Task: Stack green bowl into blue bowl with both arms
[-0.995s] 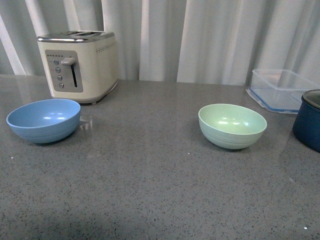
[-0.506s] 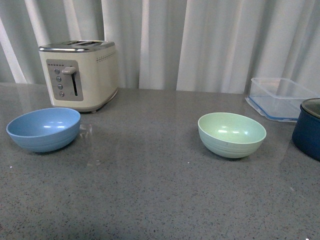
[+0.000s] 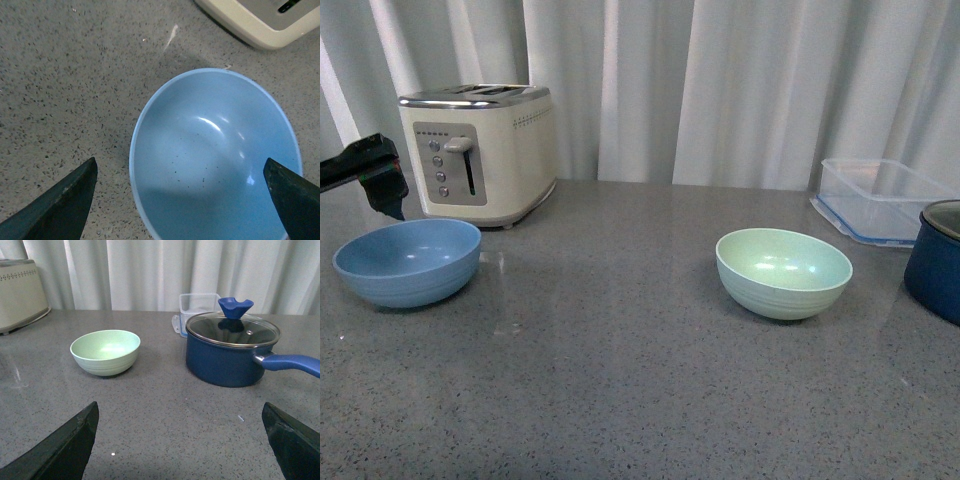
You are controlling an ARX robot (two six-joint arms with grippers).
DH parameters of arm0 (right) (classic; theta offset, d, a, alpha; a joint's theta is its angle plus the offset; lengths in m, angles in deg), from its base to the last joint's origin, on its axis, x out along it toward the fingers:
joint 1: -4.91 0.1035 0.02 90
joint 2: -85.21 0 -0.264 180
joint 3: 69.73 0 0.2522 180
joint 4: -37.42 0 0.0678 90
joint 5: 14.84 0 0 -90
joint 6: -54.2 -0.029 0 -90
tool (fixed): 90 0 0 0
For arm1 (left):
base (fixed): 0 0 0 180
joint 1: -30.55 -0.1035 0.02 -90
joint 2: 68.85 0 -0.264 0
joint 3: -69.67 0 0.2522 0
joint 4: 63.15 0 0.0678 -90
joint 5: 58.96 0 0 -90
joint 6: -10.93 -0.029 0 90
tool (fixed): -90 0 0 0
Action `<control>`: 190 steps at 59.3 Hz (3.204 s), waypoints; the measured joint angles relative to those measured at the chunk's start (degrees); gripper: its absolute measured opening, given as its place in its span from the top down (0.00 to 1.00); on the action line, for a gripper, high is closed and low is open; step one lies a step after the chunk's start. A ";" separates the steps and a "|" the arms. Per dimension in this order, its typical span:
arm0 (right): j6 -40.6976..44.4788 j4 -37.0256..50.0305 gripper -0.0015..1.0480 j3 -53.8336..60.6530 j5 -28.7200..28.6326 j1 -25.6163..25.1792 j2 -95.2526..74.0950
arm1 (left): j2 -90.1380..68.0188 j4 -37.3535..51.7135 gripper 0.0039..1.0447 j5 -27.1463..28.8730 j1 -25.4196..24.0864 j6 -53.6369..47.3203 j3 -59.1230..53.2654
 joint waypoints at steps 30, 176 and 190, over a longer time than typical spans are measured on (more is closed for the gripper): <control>0.02 0.00 0.10 0.00 0.00 0.00 0.00 | -9.07 -1.88 0.54 1.62 -0.52 -0.74 5.75; 0.00 0.00 0.10 0.00 0.00 0.00 0.00 | 44.96 44.26 0.97 5.38 12.83 -24.17 -49.37; 0.02 0.00 0.10 0.00 0.00 0.00 0.00 | 51.19 45.42 0.97 3.65 10.80 -24.20 -58.73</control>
